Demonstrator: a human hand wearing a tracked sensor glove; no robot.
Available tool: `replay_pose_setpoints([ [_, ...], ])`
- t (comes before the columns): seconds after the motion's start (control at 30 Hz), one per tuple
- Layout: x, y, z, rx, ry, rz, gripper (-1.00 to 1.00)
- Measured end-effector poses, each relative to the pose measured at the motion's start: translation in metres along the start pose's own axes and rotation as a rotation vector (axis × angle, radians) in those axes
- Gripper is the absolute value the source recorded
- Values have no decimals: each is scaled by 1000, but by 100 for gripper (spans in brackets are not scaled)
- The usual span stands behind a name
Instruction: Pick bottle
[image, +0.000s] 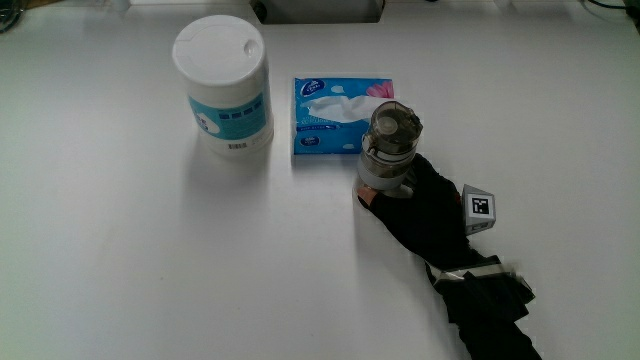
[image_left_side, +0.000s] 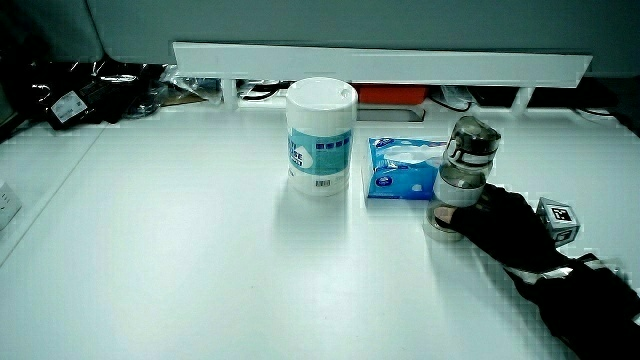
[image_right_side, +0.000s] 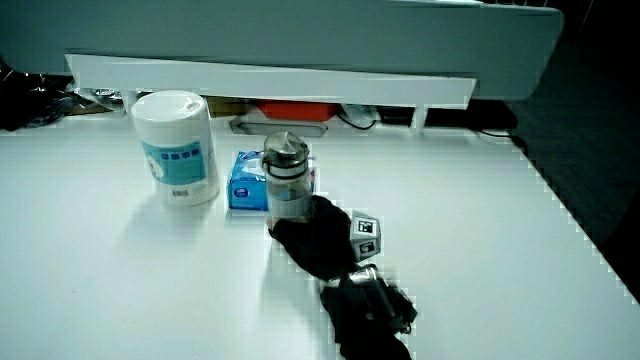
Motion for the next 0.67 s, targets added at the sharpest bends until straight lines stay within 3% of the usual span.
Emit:
replay_pose_setpoints([
  [0.17,-9,-1,3,-17,-18,27,100],
  [0.4,-42,-6,-1,-52,-47,96,100],
  [0.63,-79,-18,-23,-142,-3,224,100],
  [0.67,-83,-21,-27,-162,-14,222,100],
])
